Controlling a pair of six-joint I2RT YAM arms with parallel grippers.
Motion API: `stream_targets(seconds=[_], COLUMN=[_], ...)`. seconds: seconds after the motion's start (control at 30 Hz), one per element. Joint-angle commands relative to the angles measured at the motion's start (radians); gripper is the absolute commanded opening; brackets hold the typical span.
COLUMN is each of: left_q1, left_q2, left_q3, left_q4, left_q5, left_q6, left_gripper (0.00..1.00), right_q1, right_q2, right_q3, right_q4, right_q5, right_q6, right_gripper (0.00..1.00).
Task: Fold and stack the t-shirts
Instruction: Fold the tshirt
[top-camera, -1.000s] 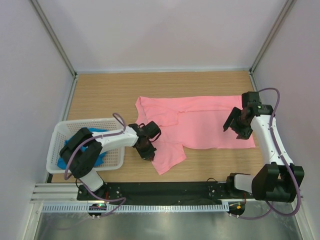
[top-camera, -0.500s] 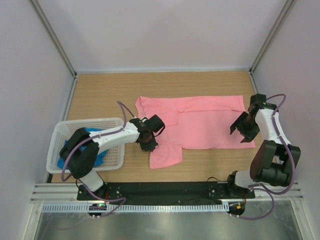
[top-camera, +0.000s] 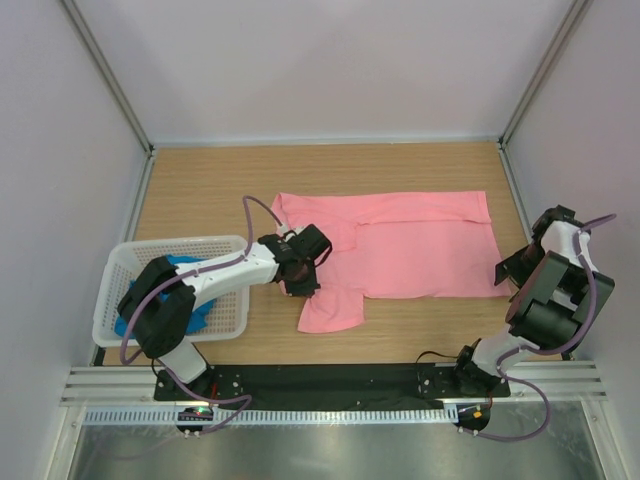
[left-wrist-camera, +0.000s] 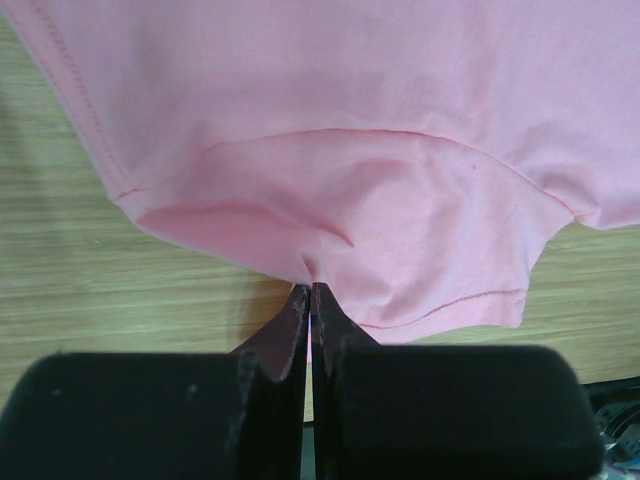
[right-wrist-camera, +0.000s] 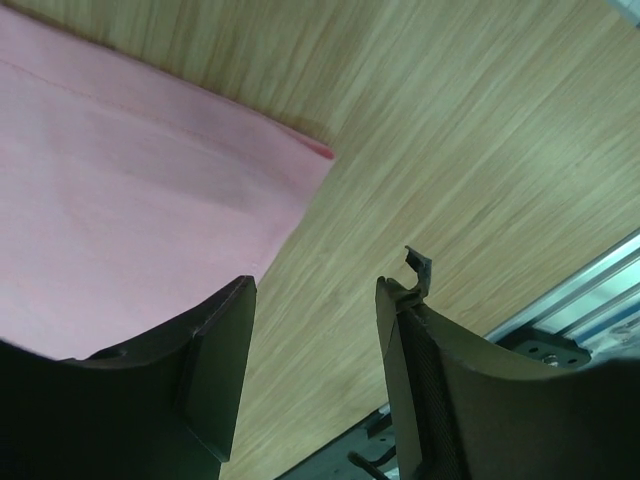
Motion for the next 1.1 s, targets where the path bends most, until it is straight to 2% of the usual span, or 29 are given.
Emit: stream_targets(seconds=[0.0,0.3,0.7,0.9,1.03,1.07], left_q1=[0.007,0.041,0.042,0.042,0.042,0.042], left_q2=[-0.049,-0.010,-0.026,-0.057,-0.071,-0.080], left_q3=[0.030,0.060,0.087,0.067,0.060,0.058], left_q4=[0.054,0.048,0.018,0.021,0.018,0.018], left_q5=[0.020,0.089,0.064,0.060,0.055,0.054], left_q6=[0.079,0.148,0.177,0.173,0.166,0.163], left_gripper=[0.00,0.00,0.00,0.00,0.00,0.00], right_q1=[-0.004,-0.018,-0.040,-0.040,-0.040,-0.040], right_q2=[-0.041,-0.001,0.065,0.060,0.060,0.057], right_q3=[-0.013,-0.056,-0.097,-0.128,-0.138,-0.135], right_q4=[0.087,0.218,0.308,0.340,0.348,0.342], right_q5=[0.037,0.017,-0.006,0.008,0.024,0.031], right_q6=[-0.003,0.030,0.028,0.037,0.037,0.034], right_gripper=[0.58,0.57,0.54,0.49,0.42,0.37])
